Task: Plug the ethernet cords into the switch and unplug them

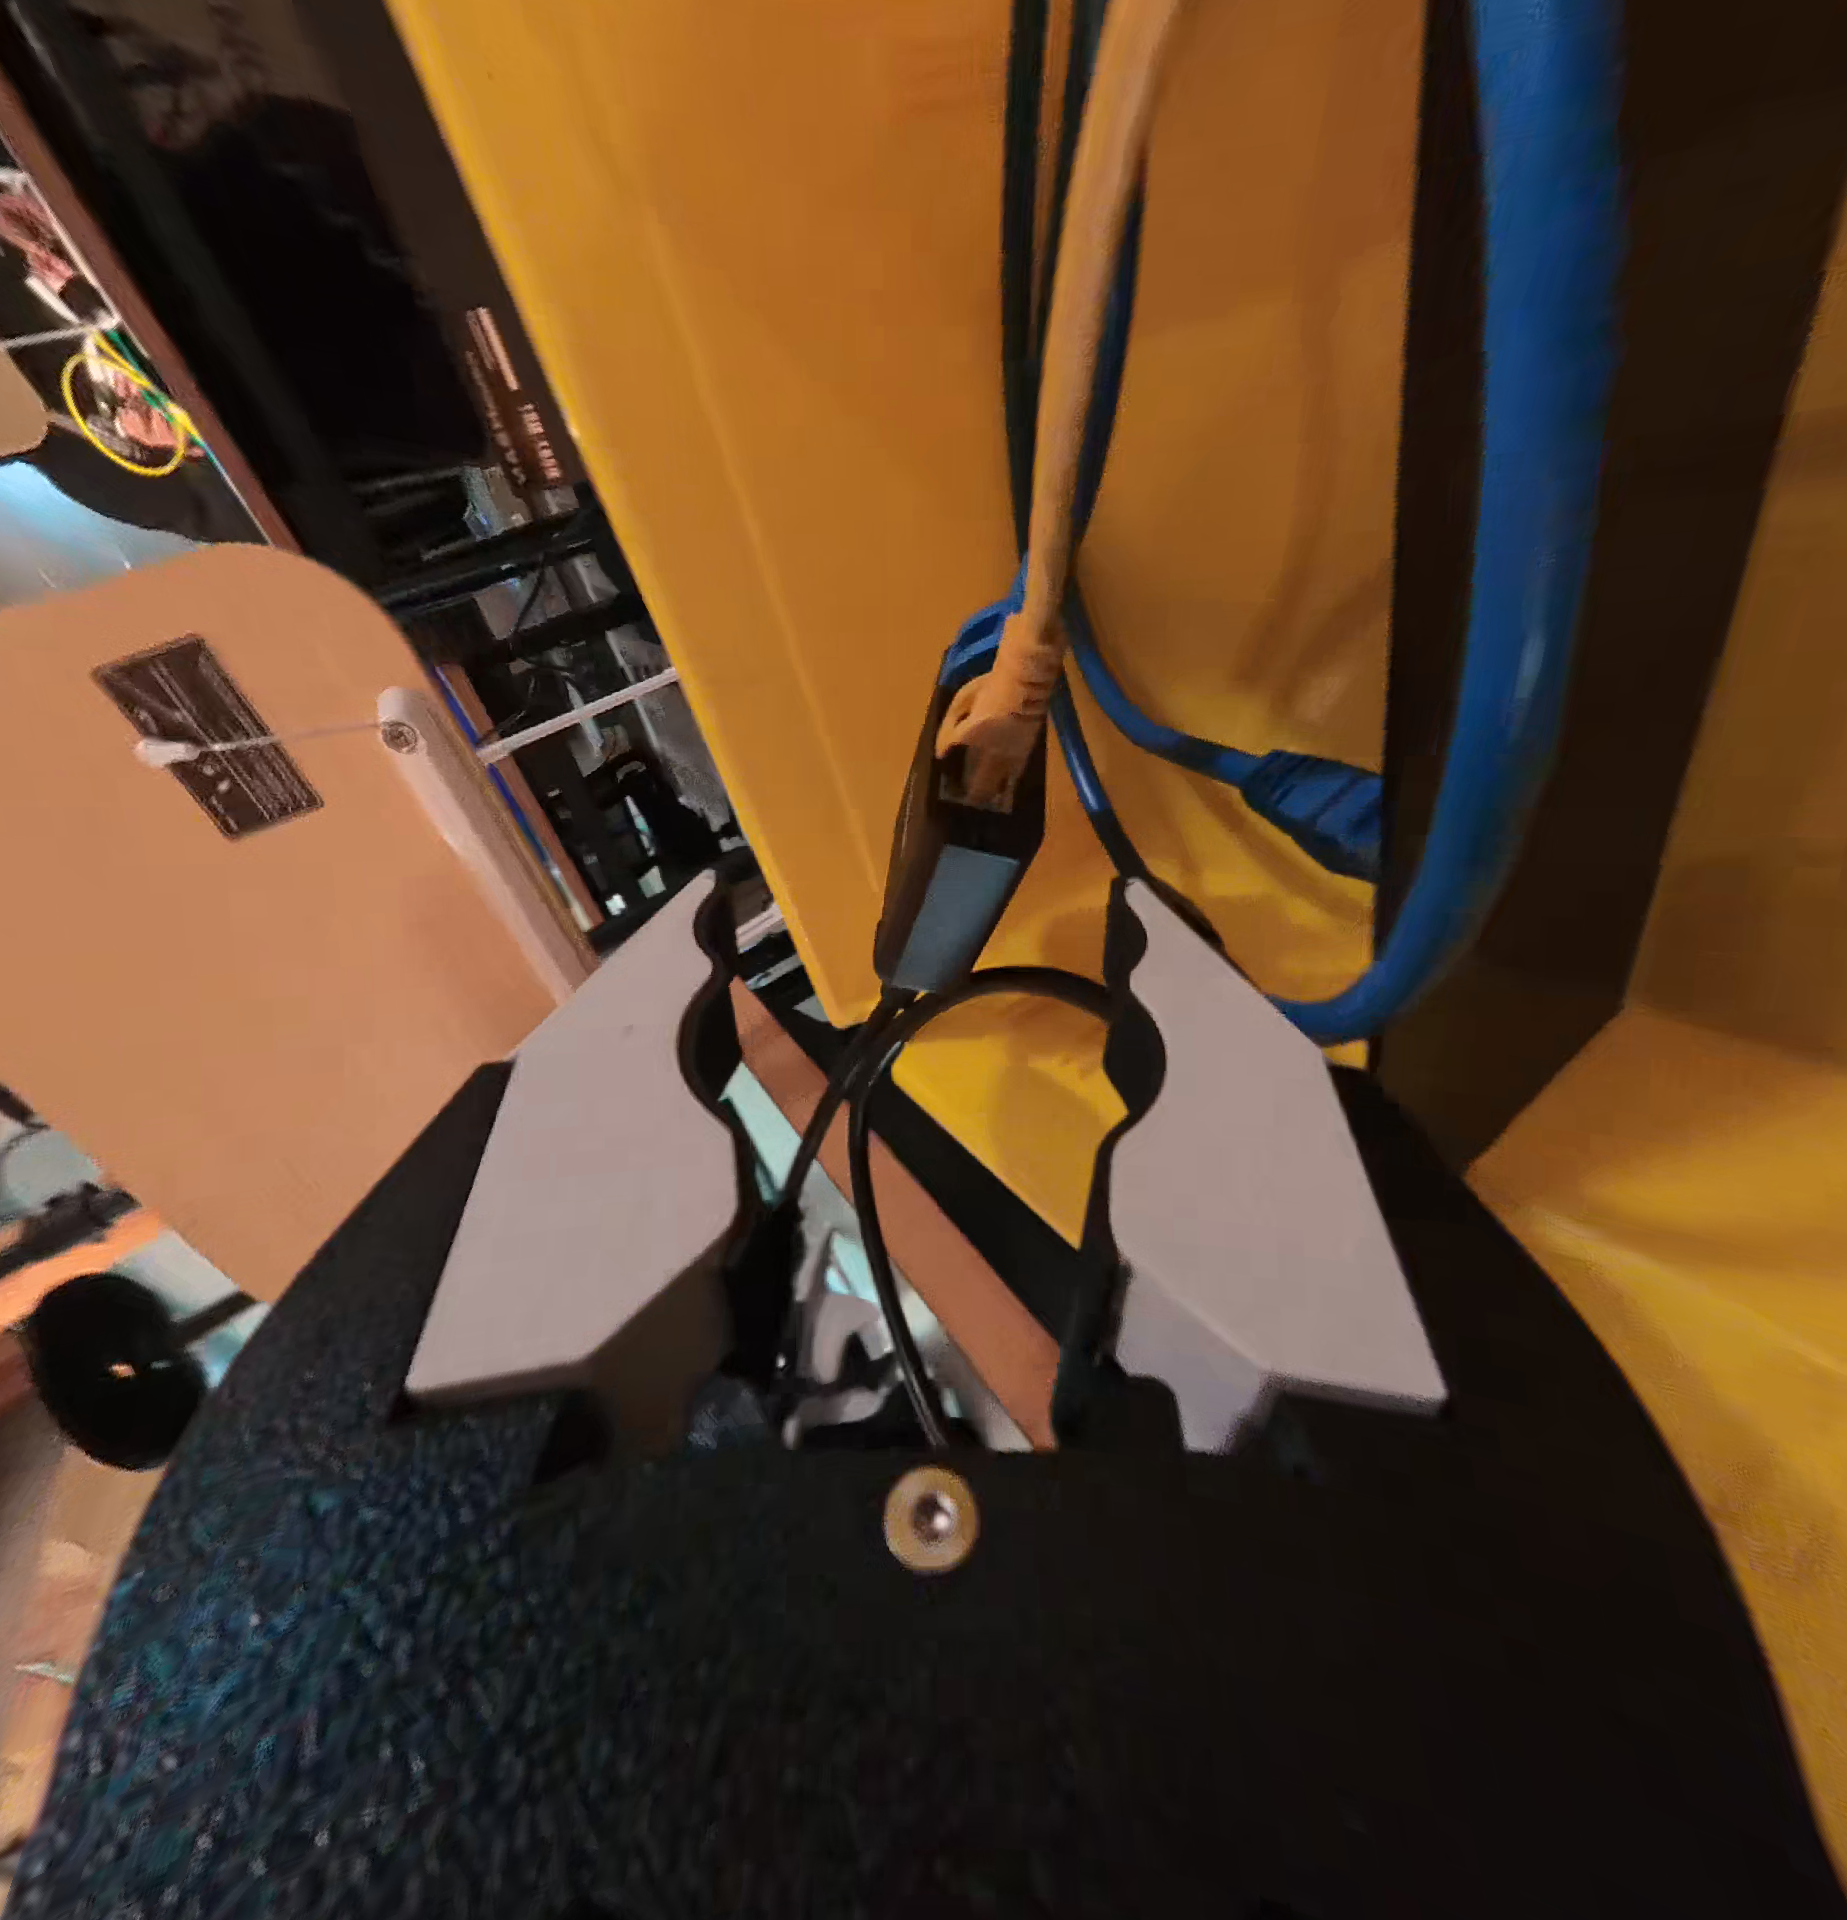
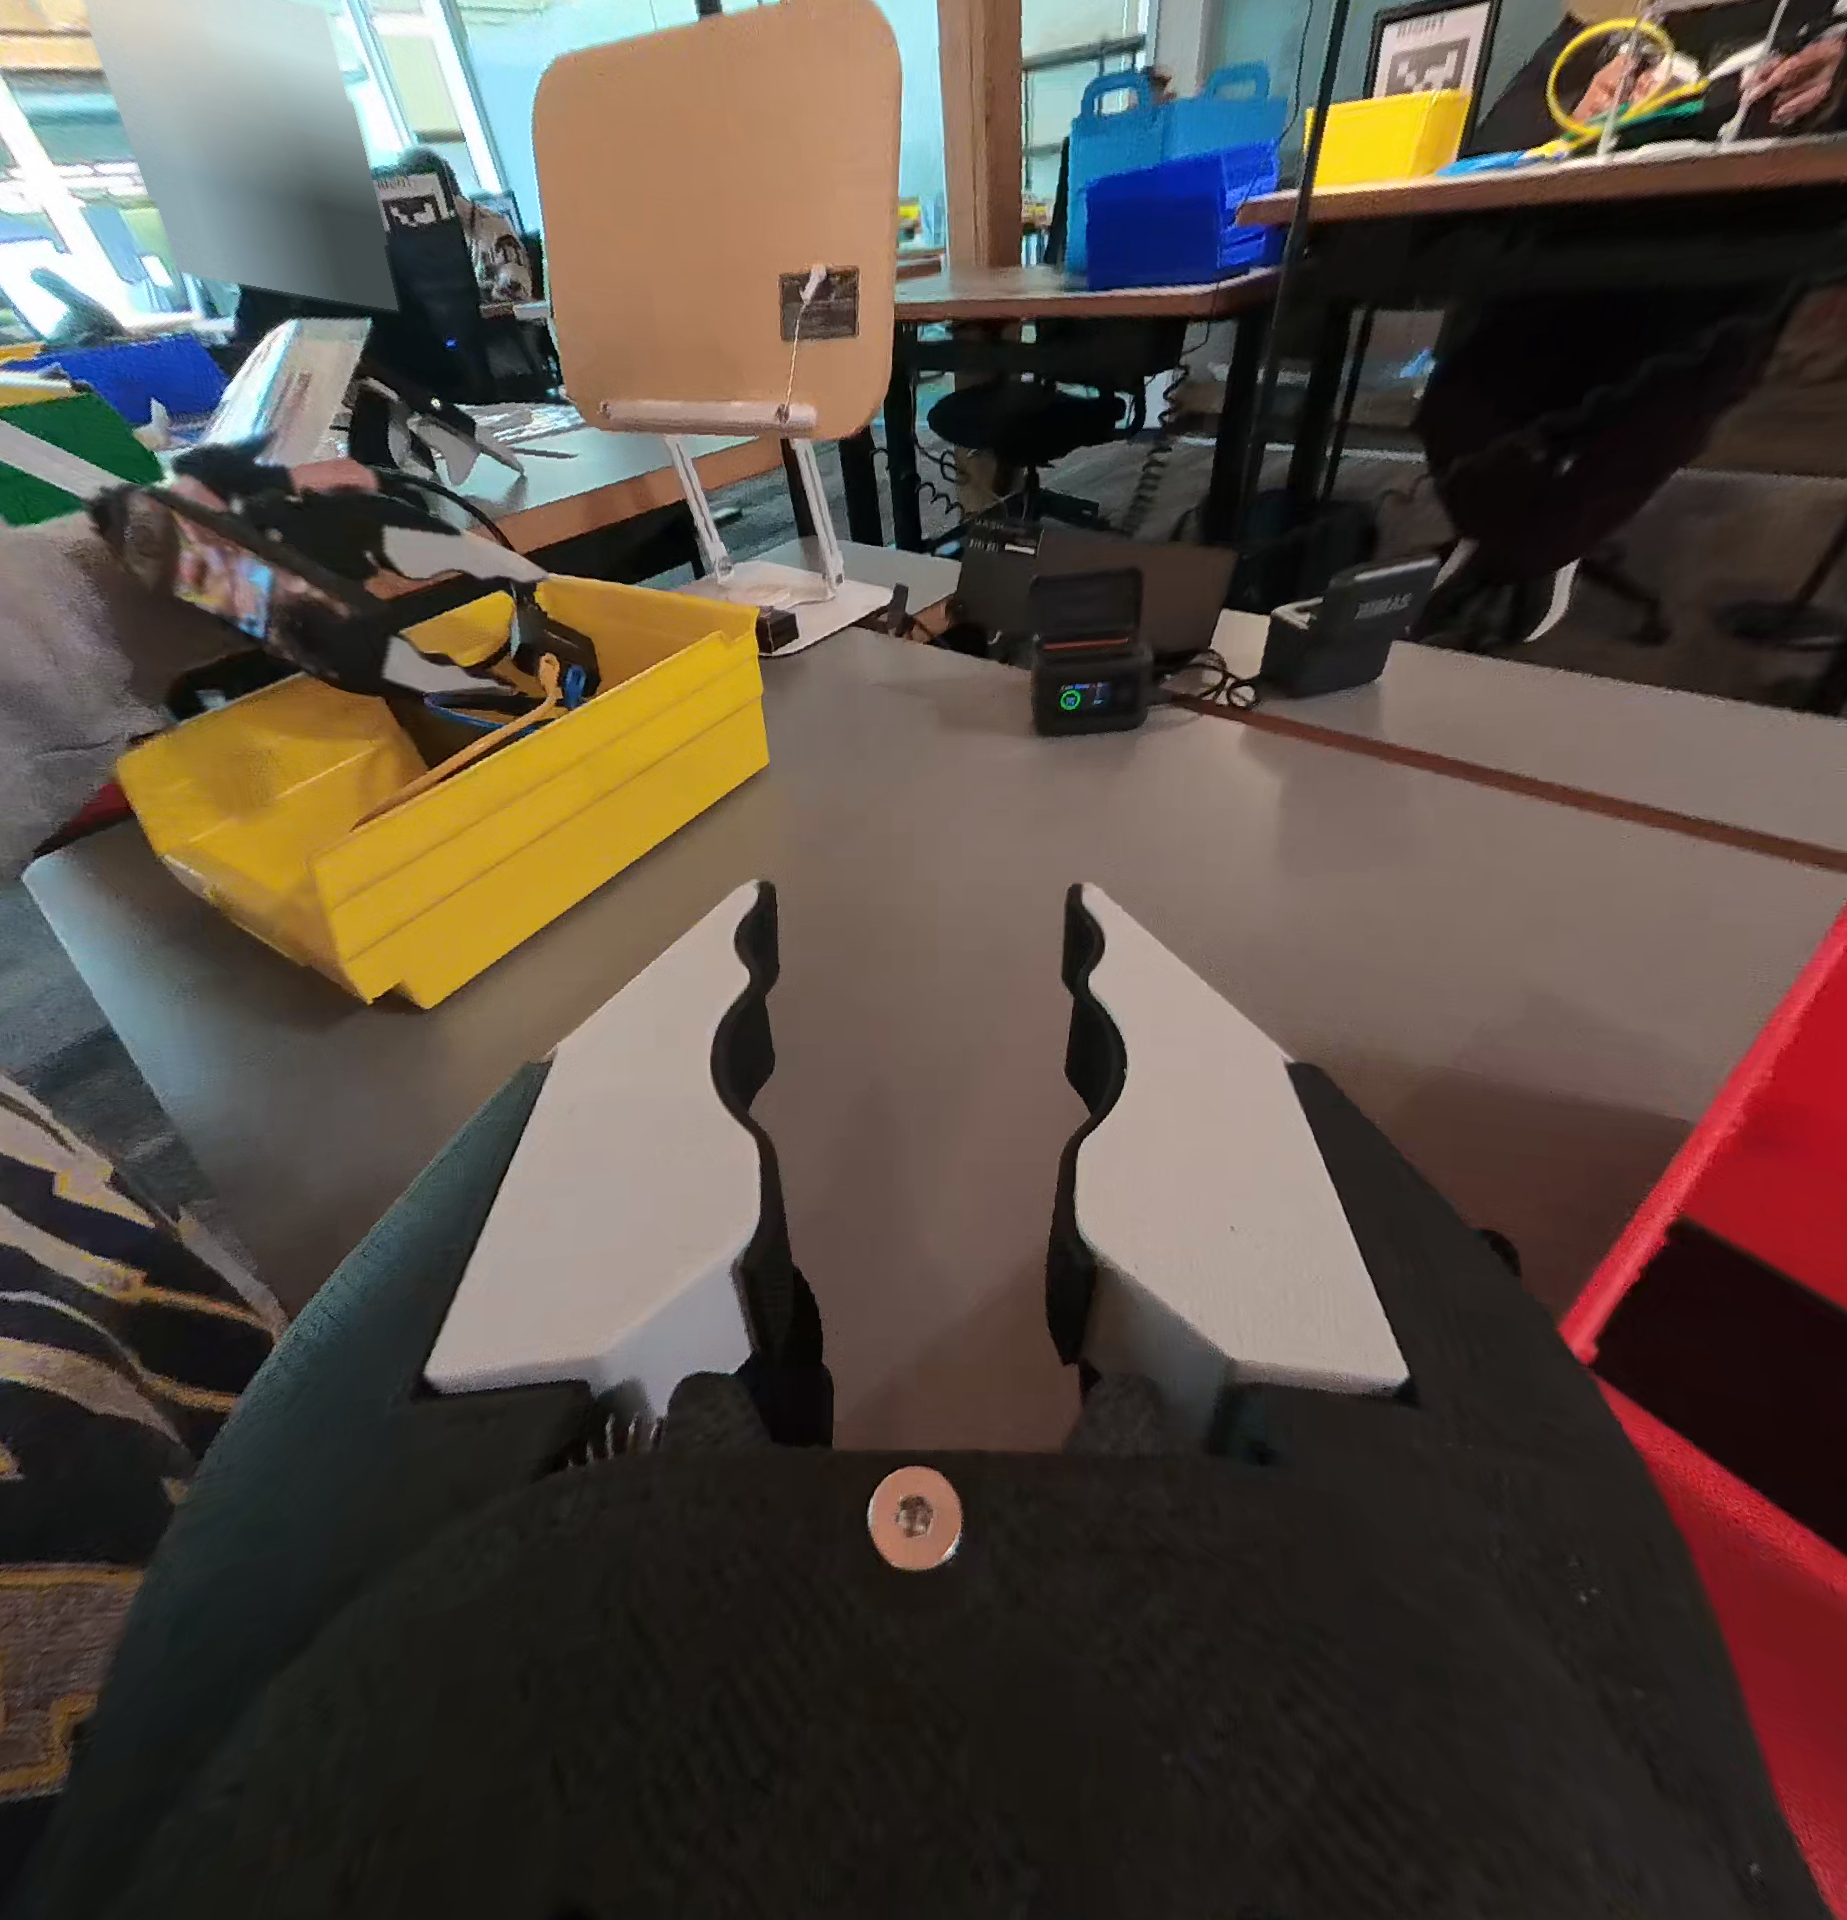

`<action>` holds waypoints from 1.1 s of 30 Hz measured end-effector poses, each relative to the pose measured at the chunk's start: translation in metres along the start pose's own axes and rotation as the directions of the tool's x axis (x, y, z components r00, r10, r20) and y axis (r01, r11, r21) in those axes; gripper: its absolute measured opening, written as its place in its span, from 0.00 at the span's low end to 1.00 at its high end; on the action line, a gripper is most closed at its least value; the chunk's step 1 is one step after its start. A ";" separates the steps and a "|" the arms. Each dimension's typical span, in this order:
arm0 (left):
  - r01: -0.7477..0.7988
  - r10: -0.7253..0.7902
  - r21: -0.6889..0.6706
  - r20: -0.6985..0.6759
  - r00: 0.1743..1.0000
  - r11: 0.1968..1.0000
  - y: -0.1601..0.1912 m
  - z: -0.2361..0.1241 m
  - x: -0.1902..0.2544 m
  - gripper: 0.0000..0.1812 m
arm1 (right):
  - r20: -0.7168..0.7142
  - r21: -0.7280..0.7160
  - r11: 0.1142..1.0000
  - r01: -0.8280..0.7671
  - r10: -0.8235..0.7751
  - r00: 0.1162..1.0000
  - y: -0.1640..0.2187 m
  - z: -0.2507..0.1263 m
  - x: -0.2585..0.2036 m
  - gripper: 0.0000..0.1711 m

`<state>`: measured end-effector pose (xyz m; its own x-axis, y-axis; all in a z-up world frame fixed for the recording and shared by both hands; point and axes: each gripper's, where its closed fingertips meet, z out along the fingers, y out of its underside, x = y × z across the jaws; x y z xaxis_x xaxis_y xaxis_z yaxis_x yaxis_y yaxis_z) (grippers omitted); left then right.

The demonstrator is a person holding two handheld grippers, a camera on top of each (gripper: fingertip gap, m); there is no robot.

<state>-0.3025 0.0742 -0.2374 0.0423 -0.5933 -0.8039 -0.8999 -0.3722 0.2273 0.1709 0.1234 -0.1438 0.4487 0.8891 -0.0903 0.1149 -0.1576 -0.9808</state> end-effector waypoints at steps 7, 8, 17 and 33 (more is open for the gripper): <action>-0.139 0.141 -0.050 0.037 0.989 0.989 0.002 0.034 -0.004 0.25 | 0.037 0.003 0.995 -0.097 0.096 0.995 0.007 0.001 0.000 0.30; -0.143 0.145 -0.053 0.028 0.989 0.988 0.002 0.036 -0.003 0.21 | 0.037 0.002 0.995 -0.096 0.096 0.995 0.008 0.001 0.000 0.30; 0.034 -0.010 -0.101 0.225 0.974 0.994 0.025 -0.008 -0.062 0.12 | 0.026 0.006 0.996 -0.089 0.089 0.996 0.011 -0.007 0.003 0.29; 0.309 -0.436 0.308 0.635 0.638 0.900 -0.008 -0.265 -0.396 0.11 | 0.030 0.083 0.994 -0.066 0.063 0.998 -0.003 -0.019 0.002 0.27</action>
<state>-0.1972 0.1230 0.2246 0.1439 0.2368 -0.9608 -0.9303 -0.2987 -0.2130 0.1889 0.1175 -0.1379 0.4285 0.8897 -0.1575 0.0114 -0.1796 -0.9837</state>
